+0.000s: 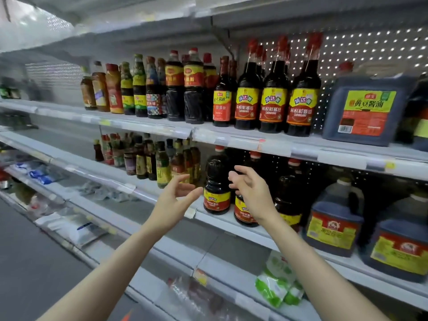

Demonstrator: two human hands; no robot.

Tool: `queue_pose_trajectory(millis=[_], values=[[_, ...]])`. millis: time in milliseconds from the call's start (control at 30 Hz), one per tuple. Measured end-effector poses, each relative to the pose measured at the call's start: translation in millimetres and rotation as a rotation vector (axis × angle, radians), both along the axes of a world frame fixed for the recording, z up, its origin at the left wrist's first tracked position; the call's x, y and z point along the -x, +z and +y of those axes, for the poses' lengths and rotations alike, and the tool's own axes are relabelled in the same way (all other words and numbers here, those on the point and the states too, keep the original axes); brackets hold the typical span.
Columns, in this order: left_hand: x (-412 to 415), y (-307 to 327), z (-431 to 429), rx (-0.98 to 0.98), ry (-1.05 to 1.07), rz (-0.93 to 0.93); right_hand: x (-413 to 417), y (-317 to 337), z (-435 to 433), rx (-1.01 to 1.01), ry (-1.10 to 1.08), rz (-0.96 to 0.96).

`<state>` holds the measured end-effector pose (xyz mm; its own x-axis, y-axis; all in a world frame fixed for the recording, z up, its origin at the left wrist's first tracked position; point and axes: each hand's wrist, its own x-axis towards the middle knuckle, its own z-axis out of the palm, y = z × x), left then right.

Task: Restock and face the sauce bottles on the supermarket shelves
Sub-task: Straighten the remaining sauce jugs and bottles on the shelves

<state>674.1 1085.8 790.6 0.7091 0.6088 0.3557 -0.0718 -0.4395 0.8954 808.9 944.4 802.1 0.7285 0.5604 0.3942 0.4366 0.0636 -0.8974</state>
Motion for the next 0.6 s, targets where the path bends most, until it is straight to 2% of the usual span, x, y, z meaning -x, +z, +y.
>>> queue_pose_trajectory(millis=[367, 600], values=[[-120, -106, 148, 0.146, -0.214, 0.146, -70, -114, 134, 0.102, -0.277, 0.182], [-201, -167, 183, 0.219, -0.356, 0.125, -116, -181, 179, -0.017, -0.37, 0.257]])
